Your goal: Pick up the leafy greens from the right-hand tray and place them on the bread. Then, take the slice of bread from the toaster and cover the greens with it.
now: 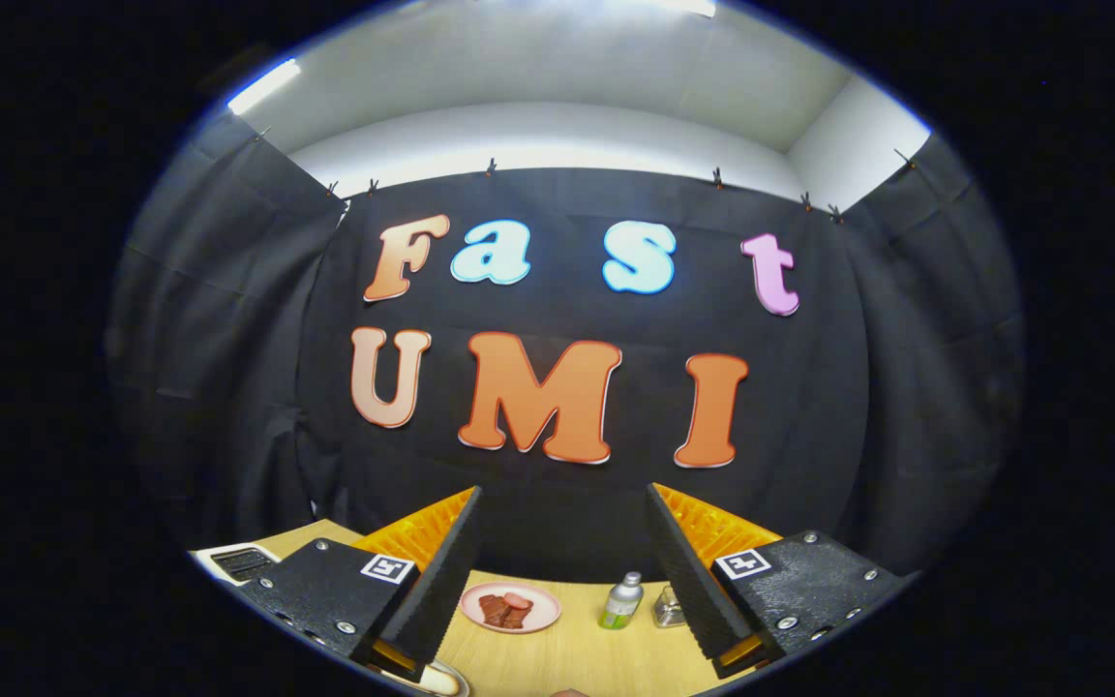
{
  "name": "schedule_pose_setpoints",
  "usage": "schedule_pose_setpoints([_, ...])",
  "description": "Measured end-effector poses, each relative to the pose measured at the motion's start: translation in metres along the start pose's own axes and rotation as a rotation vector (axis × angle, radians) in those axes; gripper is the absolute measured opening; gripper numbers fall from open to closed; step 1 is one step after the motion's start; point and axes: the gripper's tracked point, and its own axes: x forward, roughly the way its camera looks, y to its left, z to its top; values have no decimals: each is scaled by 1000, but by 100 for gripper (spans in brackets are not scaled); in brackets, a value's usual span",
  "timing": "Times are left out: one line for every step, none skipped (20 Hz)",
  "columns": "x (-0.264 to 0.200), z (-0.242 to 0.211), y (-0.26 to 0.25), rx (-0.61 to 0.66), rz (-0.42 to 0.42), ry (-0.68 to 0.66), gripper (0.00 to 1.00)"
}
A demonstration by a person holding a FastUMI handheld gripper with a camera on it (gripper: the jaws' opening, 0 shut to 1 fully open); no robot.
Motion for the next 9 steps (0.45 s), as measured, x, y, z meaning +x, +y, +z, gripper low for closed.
schedule_pose_setpoints([-2, 6, -4, -4, -16, -18, 97])
schedule_pose_setpoints([-4, 11, -6, 1, -28, -34, 97])
schedule_pose_setpoints([-7, 15, -6, 10, -32, -42, 97])
schedule_pose_setpoints([-8, 18, -6, 16, -35, -51, 97])
schedule_pose_setpoints([-9, 20, -8, 16, -37, -57, 97])
schedule_pose_setpoints([-10, 21, -9, 14, -44, -63, 97])
schedule_pose_setpoints([-9, 23, -11, 11, -53, -67, 98])
schedule_pose_setpoints([-8, 24, -13, 11, -59, -72, 98])
schedule_pose_setpoints([-10, 28, -16, 11, -63, -75, 98])
